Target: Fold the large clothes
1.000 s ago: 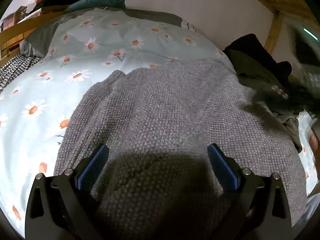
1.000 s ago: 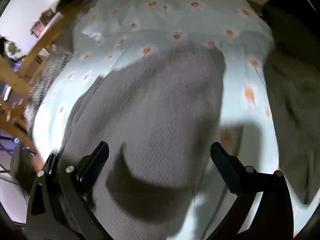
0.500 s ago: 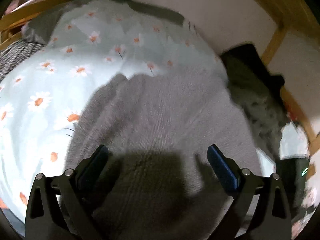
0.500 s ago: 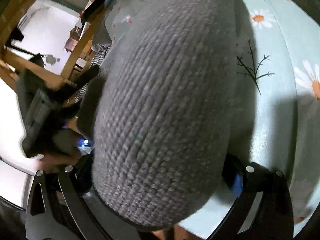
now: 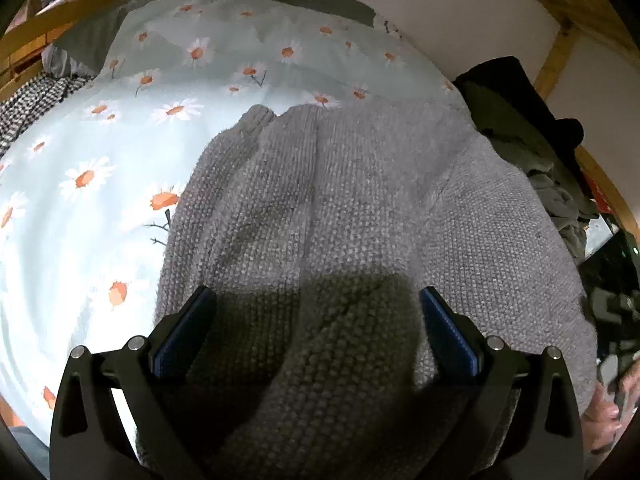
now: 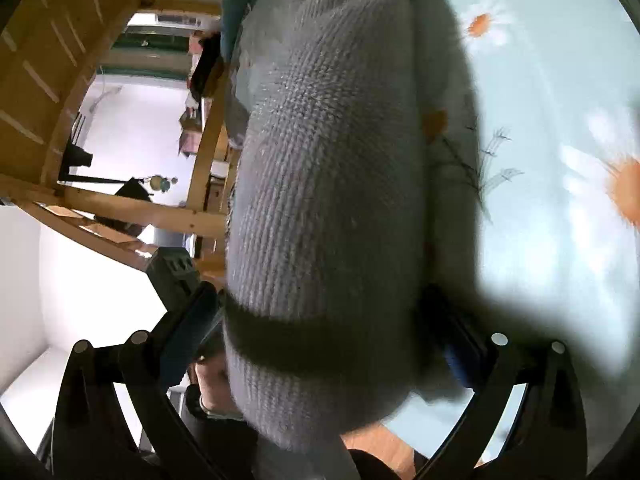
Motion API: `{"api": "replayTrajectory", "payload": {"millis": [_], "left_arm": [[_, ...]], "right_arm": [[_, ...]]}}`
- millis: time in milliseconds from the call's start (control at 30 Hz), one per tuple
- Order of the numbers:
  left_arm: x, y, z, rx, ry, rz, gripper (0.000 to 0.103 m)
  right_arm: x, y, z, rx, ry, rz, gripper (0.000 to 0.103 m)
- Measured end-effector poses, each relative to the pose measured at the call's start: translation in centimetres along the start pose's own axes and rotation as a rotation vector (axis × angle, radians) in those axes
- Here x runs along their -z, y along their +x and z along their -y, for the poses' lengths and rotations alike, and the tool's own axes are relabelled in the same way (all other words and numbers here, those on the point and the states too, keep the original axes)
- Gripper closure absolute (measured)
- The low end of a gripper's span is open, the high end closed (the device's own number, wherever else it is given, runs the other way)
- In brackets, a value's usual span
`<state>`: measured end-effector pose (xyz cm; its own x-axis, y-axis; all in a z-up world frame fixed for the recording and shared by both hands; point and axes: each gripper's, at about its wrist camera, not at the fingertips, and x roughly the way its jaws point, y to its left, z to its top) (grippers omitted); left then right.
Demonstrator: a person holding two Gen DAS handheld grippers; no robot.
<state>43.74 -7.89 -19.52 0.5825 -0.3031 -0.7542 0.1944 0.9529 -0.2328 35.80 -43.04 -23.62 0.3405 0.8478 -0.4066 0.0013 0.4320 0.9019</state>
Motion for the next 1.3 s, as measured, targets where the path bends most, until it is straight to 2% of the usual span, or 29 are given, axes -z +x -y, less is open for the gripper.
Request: {"api": "replayTrajectory", "payload": {"millis": [100,167,200,300,433,500,633,667,767,867,967,1033,1100,1167,1200,1300], "left_arm": [[-0.1,0.0,0.1,-0.001,-0.004,-0.021,0.005],[-0.1,-0.5,-0.1,0.009,-0.027,-0.031,0.005],[0.1,-1.3,-0.4,0.017,-0.051,-0.028,0.005],[1.8,-4.4,-1.4,0.072,-0.164,0.029,0.005],[5.7,-8.4,-3.0,0.141,-0.350,0.136,0.005],[7.2,-9.4,-3.5,0.159,-0.432,0.163,0.005],[11.3,-8.5,-6.3,0.296,-0.778,0.131,0.005],[12.2,-7.3,-6.7,0.364,-0.840,0.119,0.005],[13.4,-4.1,-7.1,0.539,-0.916,0.090,0.005],[14.3,-2.5,-7.1,0.639,-0.994,0.115,0.005],[14.0,-1.6,-6.7,0.722,-0.998,0.099,0.005],[13.2,-1.8,-6.3,0.742,-0.960,0.070,0.005],[12.2,-1.7,-5.7,0.728,-0.894,0.028,0.006],[12.5,-1.9,-5.6,0.671,-0.875,0.010,0.034],[12.9,-1.8,-5.8,0.664,-0.885,0.000,0.053],[13.2,-1.8,-5.8,0.688,-0.872,-0.010,0.054]], "right_arm": [[-1.0,2.0,-1.5,0.123,-0.052,-0.044,0.002],[-0.2,2.1,-2.1,0.175,-0.096,-0.028,0.004],[-0.2,2.0,-2.1,0.186,-0.111,-0.017,0.010],[-0.2,1.3,-1.3,0.165,-0.106,0.016,0.022],[-0.4,1.3,-0.9,0.150,-0.089,0.012,0.023],[-0.2,1.8,-1.1,0.150,-0.087,0.015,0.023],[0.0,2.1,-1.0,0.150,-0.081,0.015,0.023],[0.1,2.3,-1.1,0.152,-0.080,0.014,0.023],[0.3,2.7,-1.5,0.154,-0.084,0.010,0.023],[0.7,3.0,-1.8,0.155,-0.084,-0.001,0.023],[1.5,3.1,-1.9,0.149,-0.089,-0.016,0.023],[2.1,3.1,-1.7,0.135,-0.077,-0.021,0.025],[2.8,2.9,-1.5,0.117,-0.061,-0.016,0.027],[3.6,2.5,-1.2,0.087,-0.046,-0.001,0.027],[4.0,2.4,-1.0,0.076,-0.038,0.000,0.028],[5.3,2.2,-1.0,0.055,-0.044,-0.009,0.028]]}}
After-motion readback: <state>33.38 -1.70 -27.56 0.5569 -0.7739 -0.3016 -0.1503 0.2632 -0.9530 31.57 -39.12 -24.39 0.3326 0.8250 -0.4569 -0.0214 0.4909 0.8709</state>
